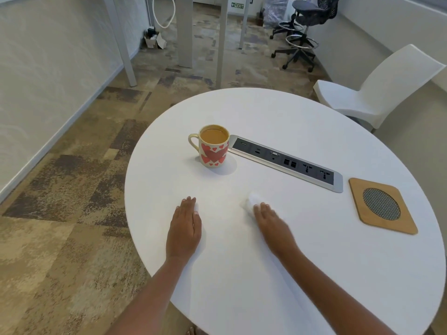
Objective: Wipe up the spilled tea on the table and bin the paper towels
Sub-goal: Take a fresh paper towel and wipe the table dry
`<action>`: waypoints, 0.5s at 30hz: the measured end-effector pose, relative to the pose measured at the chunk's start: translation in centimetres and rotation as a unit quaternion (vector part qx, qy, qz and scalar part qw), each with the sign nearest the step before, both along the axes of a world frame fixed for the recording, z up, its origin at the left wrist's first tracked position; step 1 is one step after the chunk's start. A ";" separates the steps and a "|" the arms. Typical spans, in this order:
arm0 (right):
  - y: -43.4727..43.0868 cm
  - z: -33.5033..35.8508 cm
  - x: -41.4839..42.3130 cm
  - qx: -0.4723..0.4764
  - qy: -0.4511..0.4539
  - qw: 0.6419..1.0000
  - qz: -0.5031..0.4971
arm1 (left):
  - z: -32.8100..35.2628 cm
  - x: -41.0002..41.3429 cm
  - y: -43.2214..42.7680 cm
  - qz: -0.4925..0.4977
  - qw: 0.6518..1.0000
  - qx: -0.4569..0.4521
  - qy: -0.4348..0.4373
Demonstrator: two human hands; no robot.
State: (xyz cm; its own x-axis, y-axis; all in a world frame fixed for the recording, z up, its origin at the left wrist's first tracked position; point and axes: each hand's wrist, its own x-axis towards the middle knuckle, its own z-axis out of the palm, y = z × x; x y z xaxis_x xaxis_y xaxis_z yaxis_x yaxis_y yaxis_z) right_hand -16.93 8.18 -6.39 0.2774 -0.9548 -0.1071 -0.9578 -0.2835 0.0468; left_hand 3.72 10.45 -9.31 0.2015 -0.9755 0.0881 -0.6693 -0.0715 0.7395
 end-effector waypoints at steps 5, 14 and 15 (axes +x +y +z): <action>-2.8 1.4 -6.0 -0.002 -0.147 0.947 -0.285 | 0.0 0.1 -0.4 -0.013 1.000 0.006 -0.024; -6.4 1.7 -1.6 0.011 -0.205 0.919 -0.338 | -0.1 0.1 -0.6 -0.017 0.999 0.011 -0.034; -6.7 1.7 -0.6 0.015 -0.194 0.923 -0.333 | -0.1 0.1 -0.7 -0.016 0.999 0.011 -0.031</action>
State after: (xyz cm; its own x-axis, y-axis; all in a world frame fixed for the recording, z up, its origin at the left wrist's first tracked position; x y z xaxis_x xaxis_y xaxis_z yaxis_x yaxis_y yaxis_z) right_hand -17.50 1.48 -4.69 -0.3462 -0.9257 -0.1526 -0.8634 0.3780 -0.3342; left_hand 3.86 9.79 -9.42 0.1656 -0.9830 0.0789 -0.7164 -0.0649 0.6947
